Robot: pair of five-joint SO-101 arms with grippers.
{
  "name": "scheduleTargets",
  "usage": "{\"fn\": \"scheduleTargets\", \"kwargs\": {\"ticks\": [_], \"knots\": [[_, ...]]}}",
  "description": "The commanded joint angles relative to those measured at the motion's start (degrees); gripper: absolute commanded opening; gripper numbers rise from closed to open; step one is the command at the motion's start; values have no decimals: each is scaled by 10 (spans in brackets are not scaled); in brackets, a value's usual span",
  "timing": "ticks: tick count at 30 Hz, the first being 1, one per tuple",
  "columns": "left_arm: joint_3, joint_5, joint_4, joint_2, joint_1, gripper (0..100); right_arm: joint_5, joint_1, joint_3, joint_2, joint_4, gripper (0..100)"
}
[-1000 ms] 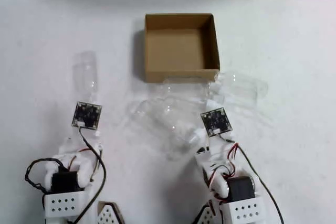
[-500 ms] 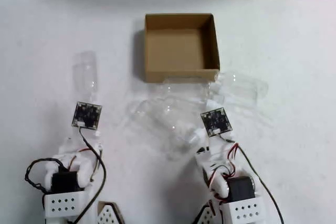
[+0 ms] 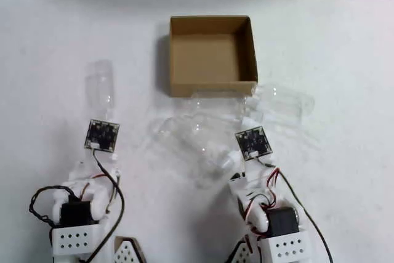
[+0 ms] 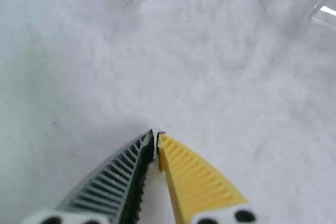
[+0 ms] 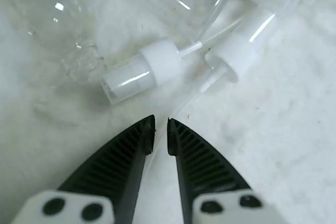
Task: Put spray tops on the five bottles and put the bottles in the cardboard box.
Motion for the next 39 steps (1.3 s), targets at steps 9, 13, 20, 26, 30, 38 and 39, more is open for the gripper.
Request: {"fn": "scheduleTargets", "kwargs": {"ticks": [9,13,20,26,30,38,39], "knots": [[-59,-4,-1,-7,-10,21,-3,3,5,-6,3,17],[-142,-4,2,-7,-40,21,-3,3,5,-6,3,17],[-293,1,4,-4,-43,21,-3,3,5,-6,3,17],[-405,2,52,29,-42,21,-3,3,5,-6,3,17],[-479,2,61,159,-42,21,-3,3,5,-6,3,17],[-570,3,56,407,-42,21,-3,3,5,-6,3,17],[-574,4,55,426,-41,21,-3,3,5,-6,3,17]]}}
